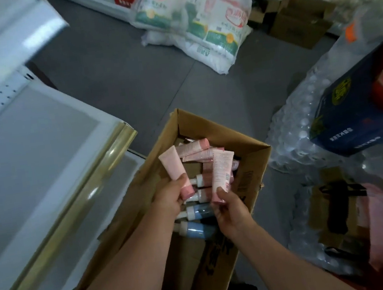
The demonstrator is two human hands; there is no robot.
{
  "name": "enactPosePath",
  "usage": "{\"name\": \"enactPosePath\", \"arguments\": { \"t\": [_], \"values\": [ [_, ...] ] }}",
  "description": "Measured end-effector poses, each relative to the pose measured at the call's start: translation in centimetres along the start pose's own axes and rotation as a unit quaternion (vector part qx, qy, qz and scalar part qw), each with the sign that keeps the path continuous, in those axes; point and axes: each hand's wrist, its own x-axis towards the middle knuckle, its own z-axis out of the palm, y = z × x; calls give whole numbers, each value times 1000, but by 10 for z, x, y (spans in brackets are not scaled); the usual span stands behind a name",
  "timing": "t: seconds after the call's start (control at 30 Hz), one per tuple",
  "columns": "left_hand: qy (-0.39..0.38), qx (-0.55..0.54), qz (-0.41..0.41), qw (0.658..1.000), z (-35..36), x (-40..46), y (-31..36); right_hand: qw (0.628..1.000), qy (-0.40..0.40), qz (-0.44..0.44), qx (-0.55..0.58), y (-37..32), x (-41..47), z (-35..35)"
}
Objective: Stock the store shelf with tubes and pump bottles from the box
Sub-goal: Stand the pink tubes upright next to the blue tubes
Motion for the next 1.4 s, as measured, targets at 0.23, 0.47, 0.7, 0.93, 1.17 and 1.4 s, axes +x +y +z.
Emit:
{"name": "enactPosePath", "arguments": {
  "t": [0.23,0.47,0.7,0.93,1.17,1.4],
  "values": [
    [-15,-70,147,987,-26,-90,35,990,-120,19,-72,-15,-65,38],
    [-6,-158,227,961,-29,-175,50,945,-264,-11,-194,-37,-125,78],
    [47,-225,300,926,-41,-256,63,901,-357,-15,-245,-41,-178,106],
    [116,-263,382,878,-74,-311,56,853,-428,-43,-294,-15,-221,128],
    [154,-279,458,830,-127,-346,51,821,-471,-48,-319,18,-249,150],
    [260,-200,495,805,-180,-369,66,786,-510,-76,-341,54,-278,194]
  ]
}}
